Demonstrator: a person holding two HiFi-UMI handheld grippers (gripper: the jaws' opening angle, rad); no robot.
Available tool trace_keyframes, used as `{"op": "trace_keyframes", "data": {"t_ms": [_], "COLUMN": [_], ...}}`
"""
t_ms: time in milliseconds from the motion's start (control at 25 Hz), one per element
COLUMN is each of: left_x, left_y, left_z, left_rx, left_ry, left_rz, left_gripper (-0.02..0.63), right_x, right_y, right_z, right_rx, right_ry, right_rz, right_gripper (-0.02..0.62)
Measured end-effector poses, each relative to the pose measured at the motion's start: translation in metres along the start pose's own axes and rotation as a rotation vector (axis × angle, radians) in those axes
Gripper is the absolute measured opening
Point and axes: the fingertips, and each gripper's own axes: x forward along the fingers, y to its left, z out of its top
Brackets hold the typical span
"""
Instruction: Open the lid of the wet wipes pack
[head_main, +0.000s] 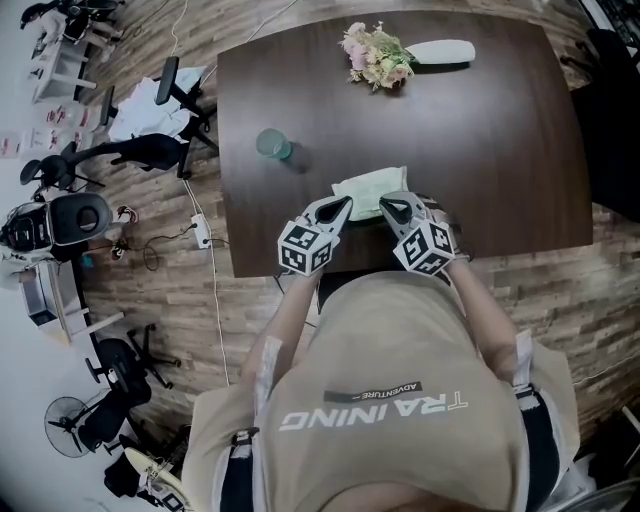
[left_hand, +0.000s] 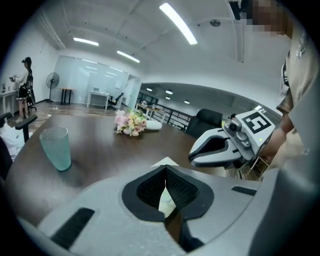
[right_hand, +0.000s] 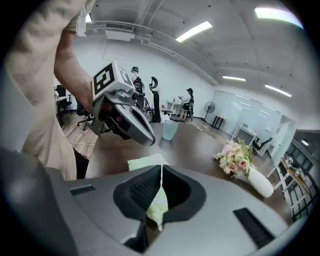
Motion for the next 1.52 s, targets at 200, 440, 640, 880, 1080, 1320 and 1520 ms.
{"op": "trace_keyframes", "data": {"t_ms": [200,440,640,880,1080,1320,1520], "left_x": [0.02,0.037,0.038,0.039,0.038,0.038,0.035], "left_y": [0.02,0.027,0.028,0.027,0.026,0.028,0.029], "left_z": [-0.047,-0.064,-0.066,-0.066,-0.066,-0.066,-0.066], "left_rx": [-0.063,0.002,0.016,-0.01,-0.015,-0.027,-0.003], "left_ry": [0.141,0.258,0.256,0.236,0.231,0.228,0.231], "left_rz": [-0.039,-0.082,-0.088,-0.081,-0.063,-0.039,-0.011], "left_gripper": [0.009,0.009,0.009,0.009,0.009,0.009,0.009], "right_x": [0.014,0.021,0.029,0.037,0.044,0.052,0.052], "right_y": [0.009,0.01,0.02,0.028,0.031,0.036,0.035], "right_z": [-0.004,-0.015,-0.03,-0.039,-0.048,-0.052,-0.048], "right_rx": [0.017,-0.044,-0.171,-0.254,-0.391,-0.507,-0.37], "right_ry": [0.063,0.143,0.218,0.261,0.313,0.353,0.313], "right_rz": [0.008,0.011,0.023,0.066,0.085,0.081,0.163], "right_gripper": [0.015,0.017,0.018,0.117,0.117,0.117,0.096]}}
